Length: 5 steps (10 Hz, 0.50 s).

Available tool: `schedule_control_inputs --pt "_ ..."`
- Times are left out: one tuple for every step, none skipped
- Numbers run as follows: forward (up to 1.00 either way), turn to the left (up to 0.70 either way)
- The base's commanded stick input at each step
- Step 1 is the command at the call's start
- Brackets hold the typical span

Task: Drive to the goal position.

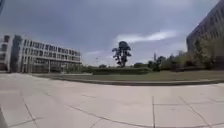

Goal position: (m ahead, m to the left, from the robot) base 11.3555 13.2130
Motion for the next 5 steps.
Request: schedule_control_inputs --pt "0.68 0.34" --pt "0.68 0.34" --pt "0.68 0.34" --pt "0.68 0.34" --pt "0.68 0.34"
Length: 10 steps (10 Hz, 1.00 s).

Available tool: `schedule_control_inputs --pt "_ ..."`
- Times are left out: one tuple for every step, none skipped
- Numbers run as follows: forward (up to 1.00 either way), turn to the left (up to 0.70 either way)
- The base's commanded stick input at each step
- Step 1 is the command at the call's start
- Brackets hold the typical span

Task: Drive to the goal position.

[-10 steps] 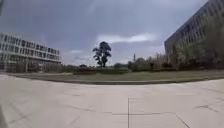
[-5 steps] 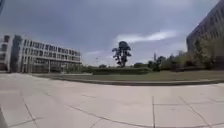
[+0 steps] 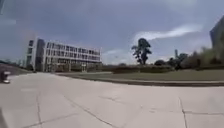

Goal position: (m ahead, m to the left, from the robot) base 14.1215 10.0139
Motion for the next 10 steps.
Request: schedule_control_inputs --pt "0.67 0.34" --pt "0.68 0.34" --pt "0.68 0.34" --pt "0.68 0.34" --pt "0.68 0.34" --pt "0.68 0.33" --pt "0.68 0.21" --pt "0.67 0.00" --pt "0.68 0.00" --pt "0.68 0.00"
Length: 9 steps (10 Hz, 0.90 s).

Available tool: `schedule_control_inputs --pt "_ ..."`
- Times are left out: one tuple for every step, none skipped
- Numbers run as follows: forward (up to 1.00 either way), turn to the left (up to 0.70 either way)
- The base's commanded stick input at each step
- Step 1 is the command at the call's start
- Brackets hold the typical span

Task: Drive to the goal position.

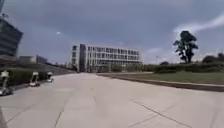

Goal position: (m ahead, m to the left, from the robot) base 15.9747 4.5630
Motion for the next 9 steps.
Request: schedule_control_inputs --pt "0.67 0.00" --pt "0.68 0.00" --pt "0.73 0.00" --pt "0.82 0.00" --pt "0.83 0.00" --pt "0.86 0.00" --pt "0.97 0.00" --pt "0.98 0.11" --pt "0.98 0.39"
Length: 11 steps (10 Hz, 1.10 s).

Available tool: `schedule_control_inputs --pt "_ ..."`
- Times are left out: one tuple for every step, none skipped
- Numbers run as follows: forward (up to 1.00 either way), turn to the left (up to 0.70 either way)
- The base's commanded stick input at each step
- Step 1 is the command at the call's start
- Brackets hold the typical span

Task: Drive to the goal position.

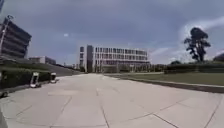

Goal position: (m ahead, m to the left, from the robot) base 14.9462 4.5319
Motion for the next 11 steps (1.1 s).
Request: schedule_control_inputs --pt "0.98 0.39" --pt "0.98 0.39" --pt "0.98 0.39" --pt "0.98 0.39" --pt "0.98 0.15" --pt "0.98 0.00" --pt "0.98 0.00" --pt "0.98 0.00" --pt "0.98 0.00" --pt "0.98 0.00" --pt "0.98 0.00"
